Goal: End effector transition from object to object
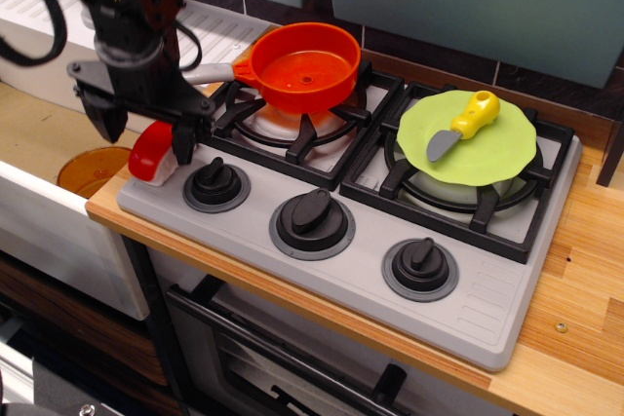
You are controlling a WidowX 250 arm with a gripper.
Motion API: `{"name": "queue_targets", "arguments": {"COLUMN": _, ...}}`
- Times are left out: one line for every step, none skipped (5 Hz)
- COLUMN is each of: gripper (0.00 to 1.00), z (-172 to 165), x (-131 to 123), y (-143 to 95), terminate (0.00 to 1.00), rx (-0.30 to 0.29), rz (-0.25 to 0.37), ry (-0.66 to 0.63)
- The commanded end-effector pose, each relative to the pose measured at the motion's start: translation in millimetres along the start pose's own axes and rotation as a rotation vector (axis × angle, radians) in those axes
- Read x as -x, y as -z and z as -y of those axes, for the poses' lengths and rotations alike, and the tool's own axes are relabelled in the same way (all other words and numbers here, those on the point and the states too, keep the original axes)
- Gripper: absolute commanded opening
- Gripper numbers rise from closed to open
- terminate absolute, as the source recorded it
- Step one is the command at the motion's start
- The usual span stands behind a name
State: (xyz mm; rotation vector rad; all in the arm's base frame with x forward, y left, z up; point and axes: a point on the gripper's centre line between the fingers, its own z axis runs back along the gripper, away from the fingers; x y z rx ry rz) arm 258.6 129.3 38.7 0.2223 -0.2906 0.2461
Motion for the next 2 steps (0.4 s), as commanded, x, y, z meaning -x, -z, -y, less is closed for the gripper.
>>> {"name": "queue_targets", "arguments": {"gripper": 1.0, "z": 20.5, "x": -10.1, "y": 5.9, "terminate": 0.0, "rx": 0.013, "rz": -0.037, "ry": 0.01}}
{"name": "queue_targets", "arguments": {"gripper": 1.0, "z": 20.5, "x": -10.1, "y": 5.9, "terminate": 1.0, "rx": 0.013, "rz": -0.037, "ry": 0.01}}
